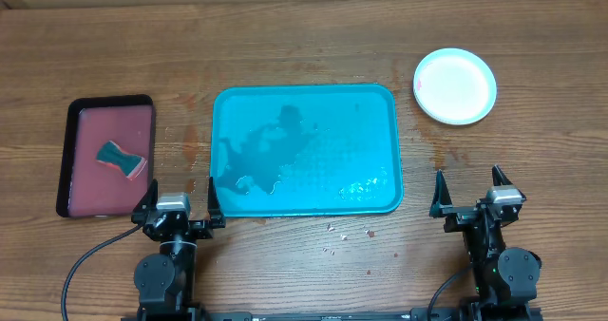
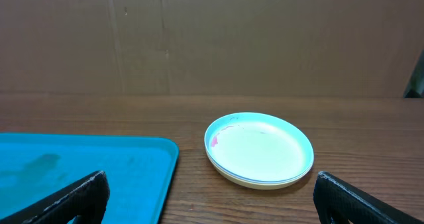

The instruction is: Clean dirty plates on tray and stack at the side

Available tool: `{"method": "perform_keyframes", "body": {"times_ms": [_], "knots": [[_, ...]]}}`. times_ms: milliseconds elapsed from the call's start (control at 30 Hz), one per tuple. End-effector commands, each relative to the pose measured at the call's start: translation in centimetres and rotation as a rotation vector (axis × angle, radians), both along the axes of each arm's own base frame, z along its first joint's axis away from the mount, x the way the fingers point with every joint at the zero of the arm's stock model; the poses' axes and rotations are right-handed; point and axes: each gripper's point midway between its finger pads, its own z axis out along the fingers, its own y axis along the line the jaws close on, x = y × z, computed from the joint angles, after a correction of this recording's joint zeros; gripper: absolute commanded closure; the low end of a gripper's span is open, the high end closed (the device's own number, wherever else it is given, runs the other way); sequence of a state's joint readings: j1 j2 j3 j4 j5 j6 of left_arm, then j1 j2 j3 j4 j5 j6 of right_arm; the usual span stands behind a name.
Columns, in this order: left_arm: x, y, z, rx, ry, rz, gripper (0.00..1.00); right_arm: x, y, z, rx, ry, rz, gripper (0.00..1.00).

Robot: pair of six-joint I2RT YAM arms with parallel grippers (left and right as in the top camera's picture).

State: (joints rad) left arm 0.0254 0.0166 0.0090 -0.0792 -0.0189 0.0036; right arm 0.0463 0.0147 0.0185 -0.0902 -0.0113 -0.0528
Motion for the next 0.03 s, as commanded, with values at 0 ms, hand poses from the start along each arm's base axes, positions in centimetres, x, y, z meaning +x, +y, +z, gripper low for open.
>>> {"method": "perform_keyframes", "body": {"times_ms": [0], "knots": [[-0.02, -0.39, 0.11, 0.018, -0.009, -0.021, 0.0, 0.0, -0.11, -0.08, -0.004, -0.008, -0.005, 0.0]]}}
